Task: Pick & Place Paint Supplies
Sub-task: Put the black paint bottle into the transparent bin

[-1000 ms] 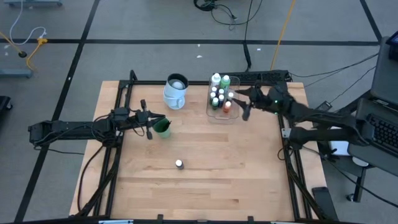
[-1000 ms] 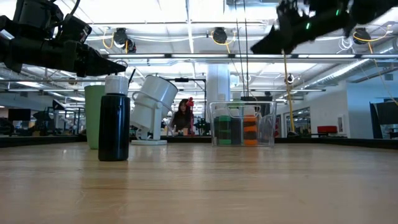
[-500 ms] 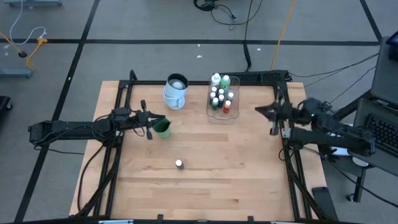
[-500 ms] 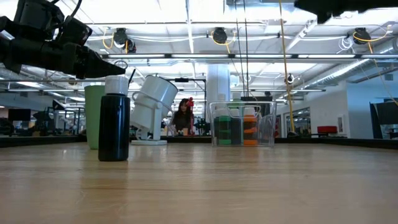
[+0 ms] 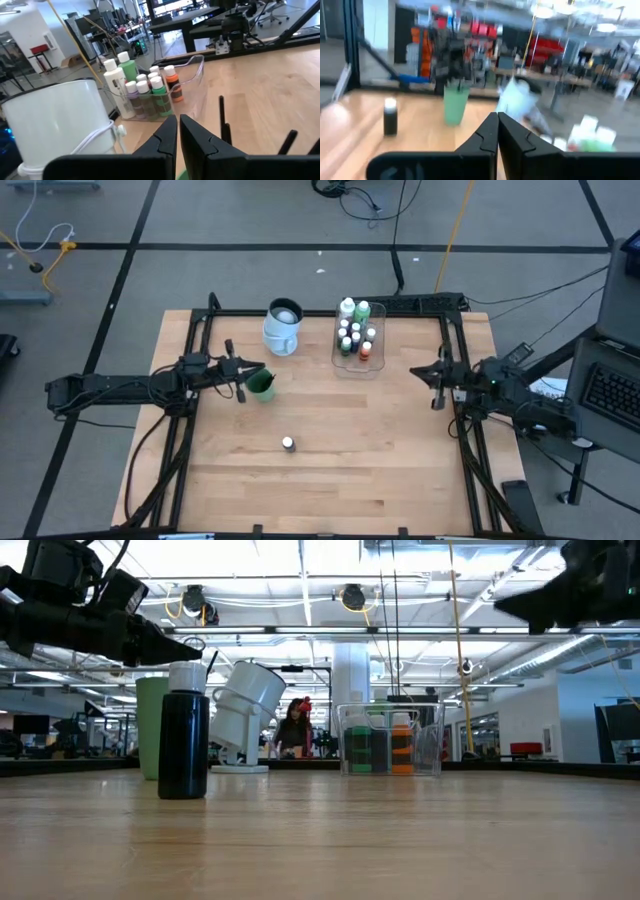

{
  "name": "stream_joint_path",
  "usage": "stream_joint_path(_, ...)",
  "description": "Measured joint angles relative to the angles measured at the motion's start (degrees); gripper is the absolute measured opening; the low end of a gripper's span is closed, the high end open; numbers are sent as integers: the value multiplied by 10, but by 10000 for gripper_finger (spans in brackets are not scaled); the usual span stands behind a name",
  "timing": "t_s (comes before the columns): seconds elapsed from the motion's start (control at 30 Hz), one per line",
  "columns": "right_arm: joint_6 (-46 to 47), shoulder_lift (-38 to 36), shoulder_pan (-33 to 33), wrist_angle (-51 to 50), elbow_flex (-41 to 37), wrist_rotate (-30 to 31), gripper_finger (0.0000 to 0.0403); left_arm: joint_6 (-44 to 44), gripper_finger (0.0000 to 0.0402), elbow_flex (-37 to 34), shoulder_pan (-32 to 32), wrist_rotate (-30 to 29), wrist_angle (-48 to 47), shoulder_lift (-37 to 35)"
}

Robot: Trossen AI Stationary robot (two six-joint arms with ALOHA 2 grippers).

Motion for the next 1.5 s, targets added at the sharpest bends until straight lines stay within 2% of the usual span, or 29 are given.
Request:
stream_joint_path(0.17,-4,20,-1,62,-42,-1,1,-1,26,0,0,-9,0,0)
stream_joint_path(0.33,-14,19,-1,123,-98,-32,0,1,26,0,0,-9,25,0)
stream_joint_path(0.43,-3,18,-1,202,-119,-18,0,-11,26,0,0,-9,41,0)
stream_joint_path(0.53,-4,21,-1,205,-130,5,0,-7,26,0,0,-9,60,0)
stream_joint_path(0.67,-31,23,-1,186,-130,2,1,-29,26,27,0,-9,93,0)
stream_joint_path(0.73,-42,23,-1,188,-131,2,2,-40,26,76,-1,-9,67,1)
stream_joint_path(0.83,-58,22,-1,202,-131,2,3,-46,26,192,-23,-9,-39,28)
stream_joint_path(0.97,-59,22,-1,219,-131,2,3,-41,26,368,-100,-17,-205,125)
stream_joint_path(1.03,-59,22,-1,224,-132,2,3,-44,26,454,-147,-48,-286,192)
stream_joint_path(1.1,-59,22,-1,223,-132,1,4,-56,26,531,-187,-103,-377,263)
stream_joint_path(1.17,-59,22,-1,223,-132,1,4,-76,26,607,-218,-162,-471,335)
stream_joint_path(1.23,-52,22,-1,222,-132,1,4,-80,26,678,-242,-190,-553,404)
stream_joint_path(1.37,-44,22,-1,219,-132,0,4,-62,26,788,-278,-166,-678,524)
stream_joint_path(1.5,-42,22,-1,207,-132,0,4,-88,26,855,-307,-119,-694,596)
